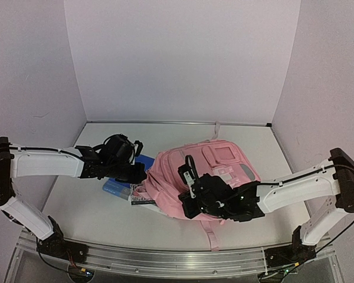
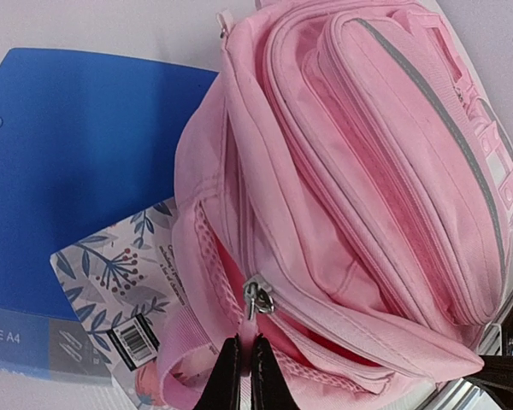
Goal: Pack the student bag
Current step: Unzip the student bag at the center of the board.
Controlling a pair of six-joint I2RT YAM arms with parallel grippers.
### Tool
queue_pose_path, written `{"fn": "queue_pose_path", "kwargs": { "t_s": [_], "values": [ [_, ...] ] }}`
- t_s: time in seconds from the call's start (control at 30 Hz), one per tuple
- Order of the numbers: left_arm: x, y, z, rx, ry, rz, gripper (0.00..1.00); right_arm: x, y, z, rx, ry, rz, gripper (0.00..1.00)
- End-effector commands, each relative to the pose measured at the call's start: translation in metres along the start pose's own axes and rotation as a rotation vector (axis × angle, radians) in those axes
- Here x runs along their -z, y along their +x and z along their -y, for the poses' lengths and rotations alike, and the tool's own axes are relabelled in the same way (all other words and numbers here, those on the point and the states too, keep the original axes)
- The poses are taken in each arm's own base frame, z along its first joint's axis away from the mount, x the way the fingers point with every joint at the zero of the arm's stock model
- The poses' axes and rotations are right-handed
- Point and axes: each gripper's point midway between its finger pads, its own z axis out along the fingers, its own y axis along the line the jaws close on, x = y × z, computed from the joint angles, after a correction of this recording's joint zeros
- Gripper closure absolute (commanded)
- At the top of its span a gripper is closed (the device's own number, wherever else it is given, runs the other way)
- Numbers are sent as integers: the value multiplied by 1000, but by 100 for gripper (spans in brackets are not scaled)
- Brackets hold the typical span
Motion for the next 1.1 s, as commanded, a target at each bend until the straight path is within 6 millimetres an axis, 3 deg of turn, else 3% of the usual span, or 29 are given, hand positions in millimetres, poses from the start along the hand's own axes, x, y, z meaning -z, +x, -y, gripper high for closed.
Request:
{"fn": "queue_pose_path", "kwargs": {
  "t_s": [0.0, 0.07, 0.13, 0.17, 0.23, 0.27, 0.37, 0.47, 0.77, 1.07],
  "values": [
    [-8, -37, -50, -15, -133, 111, 100, 17, -4, -14, 28, -90, -13, 100],
    [-14, -38, -47, -35, -111, 97, 100, 17, -8, -15, 20, -88, -4, 100],
    [-17, -33, -32, -68, -21, 67, 100, 14, -17, -14, 0, -59, 18, 100],
    [-17, -31, -23, -83, 30, 59, 100, 12, -24, -14, -19, -41, 32, 95],
    [-15, -22, -13, -97, 105, 41, 100, 8, -36, -16, -42, -18, 48, 72],
    [-14, -19, -10, -100, 129, 34, 100, 7, -41, -17, -53, -10, 56, 65],
    [-11, -9, -9, -92, 160, 22, 100, -1, -57, -21, -72, 18, 78, 50],
    [-10, -4, -7, -87, 178, 14, 100, -12, -65, -26, -54, 41, 79, 41],
    [-8, -7, -5, -84, 184, 21, 100, -62, -56, -23, -5, 146, 16, 45],
    [-7, -3, -10, -82, 160, 12, 100, -75, -40, -8, -31, 155, -37, 58]
  ]
}}
